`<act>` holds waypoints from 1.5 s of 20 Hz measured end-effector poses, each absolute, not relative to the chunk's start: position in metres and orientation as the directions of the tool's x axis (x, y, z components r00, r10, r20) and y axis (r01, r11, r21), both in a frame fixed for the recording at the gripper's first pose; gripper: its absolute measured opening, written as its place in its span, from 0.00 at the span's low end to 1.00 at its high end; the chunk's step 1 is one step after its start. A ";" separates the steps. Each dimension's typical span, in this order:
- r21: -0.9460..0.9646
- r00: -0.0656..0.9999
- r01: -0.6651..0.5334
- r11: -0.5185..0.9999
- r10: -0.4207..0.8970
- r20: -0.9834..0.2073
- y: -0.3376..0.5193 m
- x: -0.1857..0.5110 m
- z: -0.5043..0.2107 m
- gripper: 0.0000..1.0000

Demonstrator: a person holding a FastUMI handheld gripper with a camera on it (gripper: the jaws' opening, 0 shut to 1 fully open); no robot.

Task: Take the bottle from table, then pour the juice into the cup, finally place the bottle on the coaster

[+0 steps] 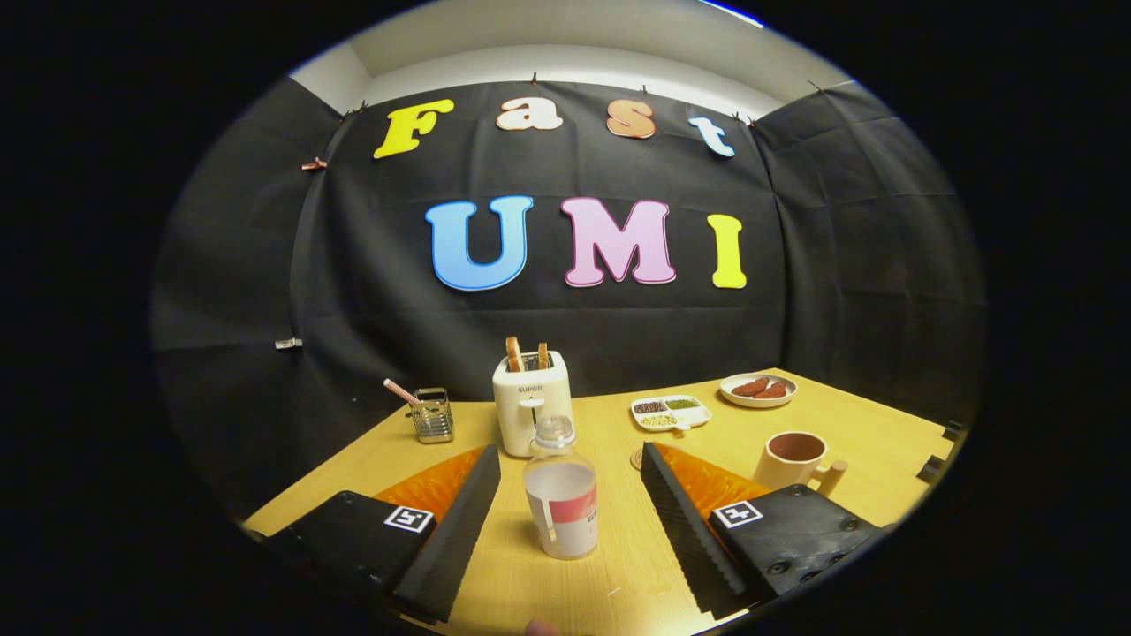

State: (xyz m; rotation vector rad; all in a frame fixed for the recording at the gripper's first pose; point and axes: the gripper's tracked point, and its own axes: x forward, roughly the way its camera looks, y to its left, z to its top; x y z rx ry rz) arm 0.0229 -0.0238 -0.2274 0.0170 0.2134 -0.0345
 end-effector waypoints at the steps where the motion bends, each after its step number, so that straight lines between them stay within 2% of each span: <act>1: 0.008 0.974 0.032 0.999 -0.030 -0.223 -0.022 0.026 -0.239 0.98; 7: 0.003 0.971 0.034 0.999 -0.032 -0.237 -0.023 0.050 -0.287 0.99; 14: 0.038 0.979 0.033 0.999 -0.024 -0.204 -0.025 0.069 -0.305 0.99; 17: 0.025 0.980 0.060 0.998 -0.054 -0.193 -0.033 0.075 -0.306 0.79; 26: 0.079 0.949 0.126 0.989 -0.097 -0.299 -0.038 0.076 -0.289 0.75; 30: 0.230 0.960 0.123 0.965 -0.057 -0.274 -0.033 0.078 -0.247 0.75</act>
